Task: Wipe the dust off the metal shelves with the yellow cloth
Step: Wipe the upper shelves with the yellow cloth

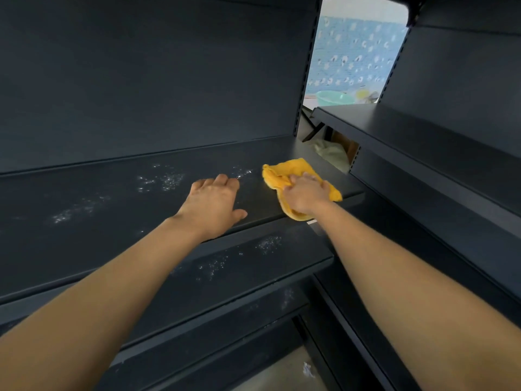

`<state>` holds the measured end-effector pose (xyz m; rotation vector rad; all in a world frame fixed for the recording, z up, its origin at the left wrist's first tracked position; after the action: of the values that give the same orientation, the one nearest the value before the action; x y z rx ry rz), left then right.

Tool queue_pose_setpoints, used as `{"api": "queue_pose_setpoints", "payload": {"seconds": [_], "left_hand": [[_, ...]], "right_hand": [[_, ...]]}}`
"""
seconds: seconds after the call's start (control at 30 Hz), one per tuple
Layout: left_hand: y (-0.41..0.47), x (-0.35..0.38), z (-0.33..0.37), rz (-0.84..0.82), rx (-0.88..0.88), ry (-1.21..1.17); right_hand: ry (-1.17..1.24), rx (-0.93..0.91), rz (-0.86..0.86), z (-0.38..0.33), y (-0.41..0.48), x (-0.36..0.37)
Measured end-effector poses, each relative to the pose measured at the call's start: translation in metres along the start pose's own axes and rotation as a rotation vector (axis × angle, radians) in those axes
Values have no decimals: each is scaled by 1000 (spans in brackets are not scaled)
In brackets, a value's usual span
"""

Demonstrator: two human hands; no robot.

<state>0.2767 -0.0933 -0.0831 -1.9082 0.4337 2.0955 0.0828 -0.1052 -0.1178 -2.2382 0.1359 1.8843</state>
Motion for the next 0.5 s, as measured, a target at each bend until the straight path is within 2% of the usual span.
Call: {"api": "queue_pose_setpoints", "payload": {"seconds": [0.17,0.4,0.5], "left_hand": [[-2,8,-14,-2,8,1],[-8,18,-50,-60,-39,-52],[-5,18,-56,-55,-33,-55]], "right_hand": [[14,72,-29,-4,2,4],[82,-83,-72,-96,6,19],[62,-137,-48,-113,6,24]]}}
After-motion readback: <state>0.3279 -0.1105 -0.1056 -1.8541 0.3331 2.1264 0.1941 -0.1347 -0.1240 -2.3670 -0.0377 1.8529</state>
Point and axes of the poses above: each hand's wrist, its own y-axis towards the middle knuckle, its own x-axis out of the palm, z = x × y, the point moved 4 cm from there along y, towards the middle knuckle, and after that the axes turned 9 degrees about -x, right-handed, at the moved point
